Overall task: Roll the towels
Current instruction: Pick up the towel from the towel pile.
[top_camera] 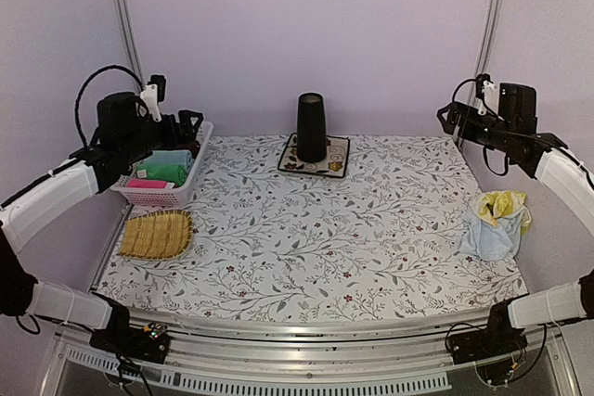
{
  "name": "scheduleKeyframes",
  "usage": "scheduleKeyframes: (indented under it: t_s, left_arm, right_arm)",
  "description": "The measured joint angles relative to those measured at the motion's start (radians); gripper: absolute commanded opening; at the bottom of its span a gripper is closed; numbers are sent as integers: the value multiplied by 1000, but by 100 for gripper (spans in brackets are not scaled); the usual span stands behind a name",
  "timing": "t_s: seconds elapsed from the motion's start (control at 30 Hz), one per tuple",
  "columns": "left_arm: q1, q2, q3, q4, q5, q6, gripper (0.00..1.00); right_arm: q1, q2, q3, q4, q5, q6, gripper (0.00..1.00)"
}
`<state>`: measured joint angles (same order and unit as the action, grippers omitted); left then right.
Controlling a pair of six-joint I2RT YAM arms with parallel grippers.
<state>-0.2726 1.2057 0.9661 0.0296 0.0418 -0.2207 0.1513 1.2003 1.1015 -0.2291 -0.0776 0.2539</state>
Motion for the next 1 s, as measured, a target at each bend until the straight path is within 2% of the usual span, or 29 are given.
scheduleKeyframes:
  t_s: [0.17,0.5,0.77,1.0]
  left_arm:
    - [3,79,108,-23,46,-23,97]
    - [2,138,117,-53,155,-38,97]
    - [-29,195,118,-79,204,-28,97]
    - [-66,233,127,-99,234,-26,97]
  right_arm:
    - [-61,35,78,-74,14,48,99]
    - [-209,201,188,-303,19,153,99]
    - [-287,320,152,-455,78,250,100]
    - [-346,322,66,-498,110,310,94]
